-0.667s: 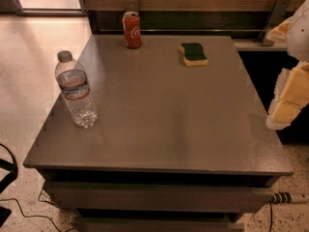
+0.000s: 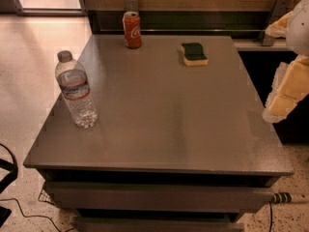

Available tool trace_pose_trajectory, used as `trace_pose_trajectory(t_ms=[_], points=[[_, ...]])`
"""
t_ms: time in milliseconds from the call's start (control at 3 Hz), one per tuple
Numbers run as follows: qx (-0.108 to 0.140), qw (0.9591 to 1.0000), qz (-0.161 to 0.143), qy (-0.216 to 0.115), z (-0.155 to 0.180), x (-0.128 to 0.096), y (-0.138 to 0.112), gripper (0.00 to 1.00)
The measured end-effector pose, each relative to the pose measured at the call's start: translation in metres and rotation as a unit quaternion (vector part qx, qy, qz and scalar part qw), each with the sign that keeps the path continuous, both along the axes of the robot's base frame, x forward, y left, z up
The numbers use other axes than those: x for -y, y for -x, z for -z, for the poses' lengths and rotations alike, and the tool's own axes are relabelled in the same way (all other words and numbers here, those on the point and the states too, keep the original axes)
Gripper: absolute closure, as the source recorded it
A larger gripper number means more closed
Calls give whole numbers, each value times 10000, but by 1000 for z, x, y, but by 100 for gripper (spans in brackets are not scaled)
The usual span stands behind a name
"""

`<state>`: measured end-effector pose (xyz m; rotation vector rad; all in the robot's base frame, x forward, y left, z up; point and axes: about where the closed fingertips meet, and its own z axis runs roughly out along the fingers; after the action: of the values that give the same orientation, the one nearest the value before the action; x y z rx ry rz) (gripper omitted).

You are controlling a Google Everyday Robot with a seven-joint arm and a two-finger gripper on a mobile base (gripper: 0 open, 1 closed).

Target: Move sponge near water bottle

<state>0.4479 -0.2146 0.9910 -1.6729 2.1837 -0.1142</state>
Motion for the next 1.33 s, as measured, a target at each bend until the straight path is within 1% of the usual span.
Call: trace_pose_trajectory(t_ms=[333, 667, 1000, 1333], points=[[264, 9968, 221, -723, -4, 11, -32, 0], [573, 9738, 425, -2159, 15, 11, -79, 0], [974, 9409, 520, -3201, 10, 1, -112, 0], [1496, 9091, 579, -3845, 2, -8, -137, 0]])
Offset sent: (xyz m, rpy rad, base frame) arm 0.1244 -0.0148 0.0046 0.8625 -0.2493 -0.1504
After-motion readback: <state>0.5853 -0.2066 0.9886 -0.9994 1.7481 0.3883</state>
